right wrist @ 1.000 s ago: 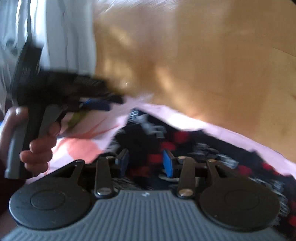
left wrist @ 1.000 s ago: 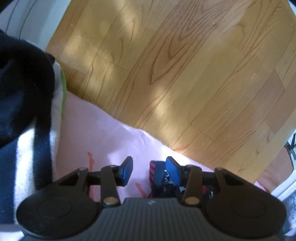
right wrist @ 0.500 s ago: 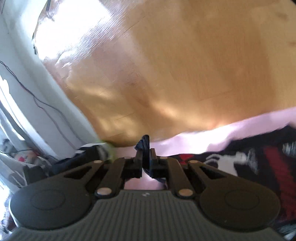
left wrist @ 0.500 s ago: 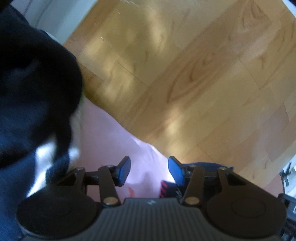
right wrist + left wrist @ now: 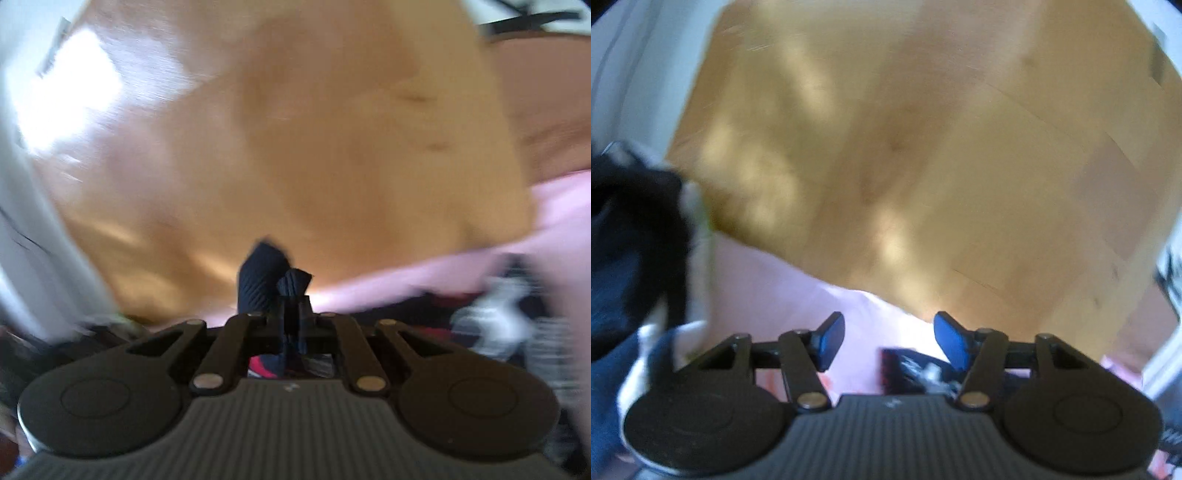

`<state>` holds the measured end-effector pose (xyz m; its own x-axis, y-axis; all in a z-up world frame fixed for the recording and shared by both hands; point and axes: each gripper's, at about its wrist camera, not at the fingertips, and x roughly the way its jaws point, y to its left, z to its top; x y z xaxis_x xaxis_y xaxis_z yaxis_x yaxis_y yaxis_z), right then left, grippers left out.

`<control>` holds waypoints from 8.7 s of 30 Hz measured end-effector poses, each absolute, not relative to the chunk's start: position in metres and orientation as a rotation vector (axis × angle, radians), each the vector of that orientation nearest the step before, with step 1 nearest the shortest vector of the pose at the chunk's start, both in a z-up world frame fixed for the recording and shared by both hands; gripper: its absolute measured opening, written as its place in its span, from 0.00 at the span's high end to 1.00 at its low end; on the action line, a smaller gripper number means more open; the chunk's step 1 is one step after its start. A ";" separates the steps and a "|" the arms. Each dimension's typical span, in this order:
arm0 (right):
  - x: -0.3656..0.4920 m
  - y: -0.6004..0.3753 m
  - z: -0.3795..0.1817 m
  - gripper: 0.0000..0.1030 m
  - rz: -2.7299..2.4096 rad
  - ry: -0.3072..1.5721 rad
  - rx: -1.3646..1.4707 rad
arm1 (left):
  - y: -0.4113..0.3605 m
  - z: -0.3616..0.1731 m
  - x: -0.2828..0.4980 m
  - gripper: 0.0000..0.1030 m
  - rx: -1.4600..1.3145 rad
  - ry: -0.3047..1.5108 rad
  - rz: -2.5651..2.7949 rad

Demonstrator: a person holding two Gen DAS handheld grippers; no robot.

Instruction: Fold small clothes

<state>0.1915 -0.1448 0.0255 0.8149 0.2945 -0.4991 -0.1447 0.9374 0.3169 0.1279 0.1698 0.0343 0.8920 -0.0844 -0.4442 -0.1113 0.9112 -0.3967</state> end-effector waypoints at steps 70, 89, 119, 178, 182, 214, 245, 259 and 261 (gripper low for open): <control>-0.119 -0.321 0.012 0.94 0.411 0.479 0.467 | 0.124 0.048 -0.157 0.94 -0.535 0.700 -0.335; 0.032 -0.319 -0.020 0.52 0.226 0.590 0.432 | 0.153 0.010 -0.023 0.23 -0.550 0.786 -0.071; -0.009 -0.274 0.018 0.66 0.223 0.468 0.202 | 0.142 0.051 -0.046 0.61 -0.379 0.667 -0.105; 0.350 -0.160 -0.045 0.89 0.494 0.858 0.112 | 0.012 0.006 0.271 0.92 -0.056 0.885 -0.130; 0.318 -0.166 -0.015 0.90 0.530 0.761 0.187 | 0.016 0.046 0.221 0.92 -0.058 0.788 -0.165; -0.039 -0.285 -0.014 0.43 0.270 0.482 0.413 | 0.164 0.059 -0.072 0.25 -0.458 0.593 -0.008; 0.077 -0.185 -0.022 0.65 0.484 0.664 0.311 | 0.068 0.017 -0.013 0.66 -0.265 0.769 -0.152; 0.002 -0.337 -0.045 0.49 0.207 0.606 0.677 | 0.065 0.051 -0.003 0.64 -0.452 0.699 -0.403; 0.005 -0.337 -0.060 0.43 0.241 0.659 0.748 | 0.046 0.044 0.011 0.64 -0.451 0.726 -0.462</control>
<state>0.0050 -0.3366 -0.0595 0.7745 0.4267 -0.4671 0.0246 0.7175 0.6962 0.0109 0.0460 0.0440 0.6578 -0.5442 -0.5207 0.2419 0.8074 -0.5382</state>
